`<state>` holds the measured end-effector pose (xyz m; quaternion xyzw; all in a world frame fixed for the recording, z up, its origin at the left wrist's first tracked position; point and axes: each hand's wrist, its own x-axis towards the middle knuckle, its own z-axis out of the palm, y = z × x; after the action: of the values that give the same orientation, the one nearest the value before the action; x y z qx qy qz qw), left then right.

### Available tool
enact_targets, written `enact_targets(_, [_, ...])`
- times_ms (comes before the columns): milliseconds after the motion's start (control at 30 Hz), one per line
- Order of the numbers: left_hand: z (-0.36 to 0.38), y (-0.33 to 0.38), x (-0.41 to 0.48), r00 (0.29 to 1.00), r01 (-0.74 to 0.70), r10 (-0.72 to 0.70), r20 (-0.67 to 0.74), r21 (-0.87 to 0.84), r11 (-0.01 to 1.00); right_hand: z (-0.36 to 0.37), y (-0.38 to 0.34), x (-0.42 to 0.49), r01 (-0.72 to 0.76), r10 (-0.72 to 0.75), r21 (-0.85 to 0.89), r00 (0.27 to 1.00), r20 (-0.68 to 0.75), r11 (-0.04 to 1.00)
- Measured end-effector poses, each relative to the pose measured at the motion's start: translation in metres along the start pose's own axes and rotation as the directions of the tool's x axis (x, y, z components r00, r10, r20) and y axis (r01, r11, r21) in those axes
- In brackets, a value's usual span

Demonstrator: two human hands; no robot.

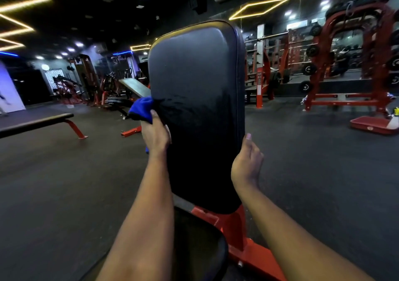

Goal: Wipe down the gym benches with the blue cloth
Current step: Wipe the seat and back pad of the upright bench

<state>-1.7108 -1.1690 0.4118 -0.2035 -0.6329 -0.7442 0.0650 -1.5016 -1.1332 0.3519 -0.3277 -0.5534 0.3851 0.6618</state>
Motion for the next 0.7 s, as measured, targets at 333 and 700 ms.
enact_targets(333, [0.0,-0.02,-0.087,0.976,-0.22,0.218,0.025,0.109,0.97,-0.001,-0.004,-0.001,0.022,-0.022,-0.006,1.0,0.02,1.0])
enact_targets(700, [-0.02,-0.016,-0.096,0.942,-0.325,0.31,0.131,0.119,0.938,-0.004,-0.002,-0.003,-0.047,0.047,-0.015,0.999,0.013,0.999])
